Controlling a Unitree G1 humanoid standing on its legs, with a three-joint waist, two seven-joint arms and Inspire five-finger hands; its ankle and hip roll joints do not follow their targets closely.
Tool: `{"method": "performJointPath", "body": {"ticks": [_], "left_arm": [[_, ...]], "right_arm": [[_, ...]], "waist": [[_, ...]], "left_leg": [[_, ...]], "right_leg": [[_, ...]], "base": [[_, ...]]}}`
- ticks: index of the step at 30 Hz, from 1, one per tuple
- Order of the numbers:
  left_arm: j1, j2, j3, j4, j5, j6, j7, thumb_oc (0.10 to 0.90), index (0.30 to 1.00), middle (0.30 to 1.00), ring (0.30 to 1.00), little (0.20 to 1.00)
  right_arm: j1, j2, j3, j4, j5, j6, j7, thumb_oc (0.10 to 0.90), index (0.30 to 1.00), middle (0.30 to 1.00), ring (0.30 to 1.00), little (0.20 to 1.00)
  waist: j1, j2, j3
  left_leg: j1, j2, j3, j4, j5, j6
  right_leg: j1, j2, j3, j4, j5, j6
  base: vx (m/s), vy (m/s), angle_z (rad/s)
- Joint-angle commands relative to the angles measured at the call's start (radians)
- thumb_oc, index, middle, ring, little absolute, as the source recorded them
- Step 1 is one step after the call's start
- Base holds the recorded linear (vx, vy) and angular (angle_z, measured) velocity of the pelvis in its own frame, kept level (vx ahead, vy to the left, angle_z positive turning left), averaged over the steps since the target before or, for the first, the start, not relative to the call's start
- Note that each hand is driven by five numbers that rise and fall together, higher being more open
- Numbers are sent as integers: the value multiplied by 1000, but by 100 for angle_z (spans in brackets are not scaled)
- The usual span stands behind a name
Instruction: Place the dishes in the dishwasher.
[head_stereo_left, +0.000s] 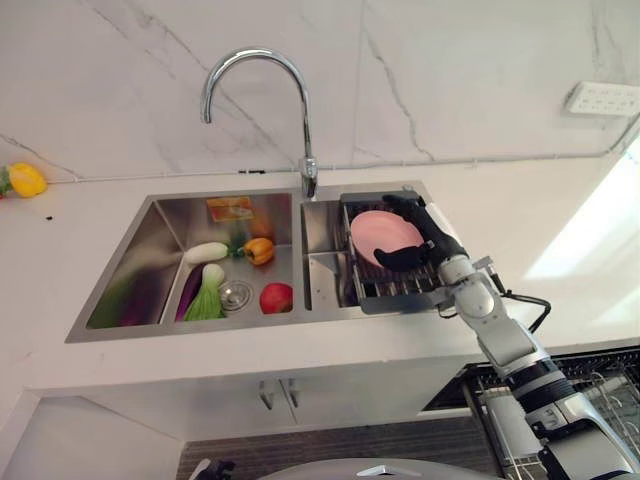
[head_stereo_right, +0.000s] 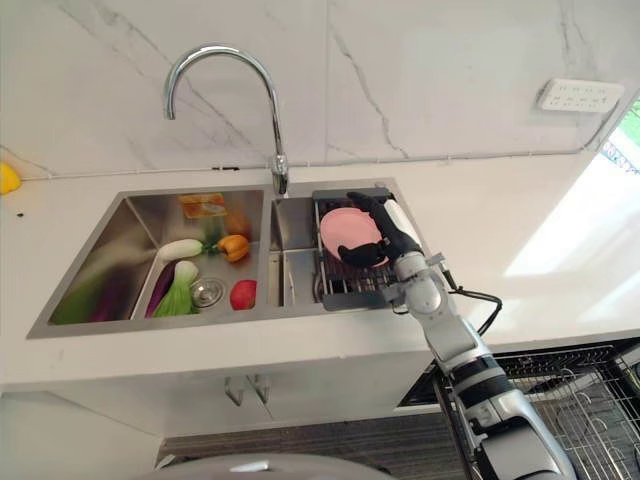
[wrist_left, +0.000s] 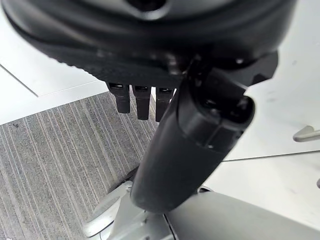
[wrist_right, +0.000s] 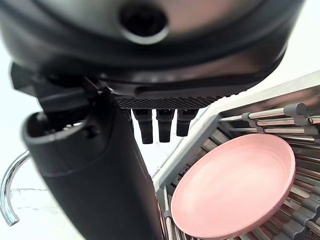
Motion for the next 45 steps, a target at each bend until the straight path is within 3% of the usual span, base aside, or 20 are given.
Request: {"method": "performJointPath", "body": {"ticks": [1,18,35,36,37,38,39,45], "left_arm": [[-65,1,-36,30,11,-21,-8,800,900,900,900,900],[-61,-1,-46,39,10,-26,-3,800,900,900,900,900],[-71,-11,-75,30,14,-27,11,800,900,900,900,900],[-73,-13,-78,29,14,-26,13,800,900,900,900,900],[-73,-13,-78,29,14,-26,13,800,900,900,900,900],[-74,-14,-79,28,15,-25,15,800,900,900,900,900],[-76,-16,-81,26,17,-26,18,800,900,900,900,900],[-79,-22,-83,25,24,-29,27,800,900,900,900,900]], "right_arm": [[-123,1,11,-23,-21,-64,-24,800,900,900,900,900],[-203,46,80,141,-138,-33,-39,800,900,900,900,900],[-304,87,135,284,-428,56,-92,800,900,900,900,900],[-310,91,141,295,-466,67,-103,638,658,658,658,658],[-310,91,141,295,-466,67,-104,582,573,573,573,573],[-311,93,145,303,-489,71,-109,467,401,401,401,401],[-308,95,149,314,-520,75,-120,400,300,300,300,300],[-296,93,151,323,-603,86,-157,400,300,300,300,300]], "waist": [[16,-13,-17],[32,-13,-16],[40,-13,-9],[40,-13,-9],[40,-13,-9],[40,-13,-8],[41,-13,-8],[44,-12,-7]], "left_leg": [[-16,-4,3,23,-68,13],[-19,-9,-12,20,-67,16],[-26,-15,-19,23,-71,23],[-26,-15,-20,24,-72,23],[-26,-15,-20,24,-72,23],[-26,-15,-21,24,-72,24],[-26,-15,-22,23,-73,24],[-25,-13,-25,25,-75,24]], "right_leg": [[-2,-48,7,18,-58,34],[1,-48,-3,18,-57,34],[-3,-52,2,21,-56,33],[-4,-52,2,21,-56,33],[-4,-52,2,21,-56,33],[-3,-52,2,21,-57,33],[-2,-51,1,21,-58,32],[0,-51,-2,22,-60,33]], "base": [[0,0,0],[0,0,0],[0,0,0],[0,0,0],[0,0,0],[0,0,0],[0,0,0],[0,0,0]]}}
